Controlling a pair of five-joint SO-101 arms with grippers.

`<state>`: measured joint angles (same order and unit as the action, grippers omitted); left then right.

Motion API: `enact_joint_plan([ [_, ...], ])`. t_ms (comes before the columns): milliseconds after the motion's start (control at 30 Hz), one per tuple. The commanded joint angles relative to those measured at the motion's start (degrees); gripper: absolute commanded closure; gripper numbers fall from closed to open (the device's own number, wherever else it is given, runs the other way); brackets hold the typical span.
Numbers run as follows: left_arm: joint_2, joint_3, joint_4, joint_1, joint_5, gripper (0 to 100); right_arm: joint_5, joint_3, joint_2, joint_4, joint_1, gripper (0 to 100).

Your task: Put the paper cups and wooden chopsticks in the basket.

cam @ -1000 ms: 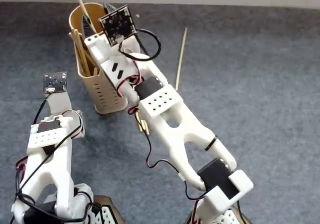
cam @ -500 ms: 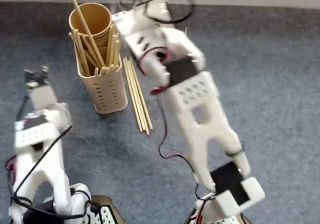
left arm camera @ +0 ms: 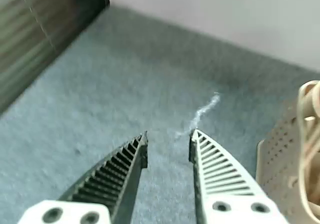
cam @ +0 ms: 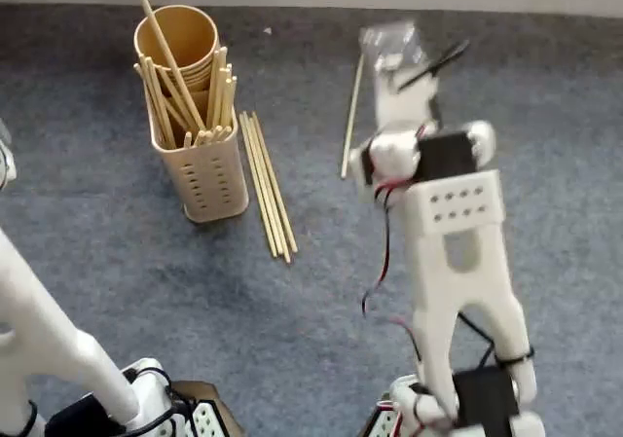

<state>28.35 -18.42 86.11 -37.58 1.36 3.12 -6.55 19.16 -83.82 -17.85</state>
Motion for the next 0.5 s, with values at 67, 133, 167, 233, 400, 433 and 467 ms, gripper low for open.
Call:
enact_joint_plan([
  [67, -10.2, -12.9, 14.9, 9.1, 0.9, 75, 0.5, -44.4, 24.0, 28.6, -4.1, 99.3],
  [133, -14.6, -13.2, 14.9, 9.5, 2.5, 75, 0.5, -56.1, 32.4, 37.2, -6.5, 99.3],
  [167, -16.6, -13.2, 14.9, 9.8, 3.3, 75, 0.5, -61.6, 35.9, 40.8, -7.2, 99.3],
  [233, -19.6, -13.3, 14.8, 12.8, 3.5, 75, 1.9, -69.3, 42.3, 44.6, -7.3, 99.3],
  [400, -24.0, -13.3, 14.7, 18.7, 3.7, 75, 5.3, -77.1, 52.3, 49.0, -7.1, 99.3],
  [433, -24.0, -13.4, 14.7, 19.2, 3.7, 75, 5.3, -79.0, 53.2, 49.5, -7.2, 99.3],
  [467, -24.1, -14.2, 14.7, 19.6, 3.7, 75, 5.3, -80.6, 54.2, 50.0, -7.3, 99.3],
])
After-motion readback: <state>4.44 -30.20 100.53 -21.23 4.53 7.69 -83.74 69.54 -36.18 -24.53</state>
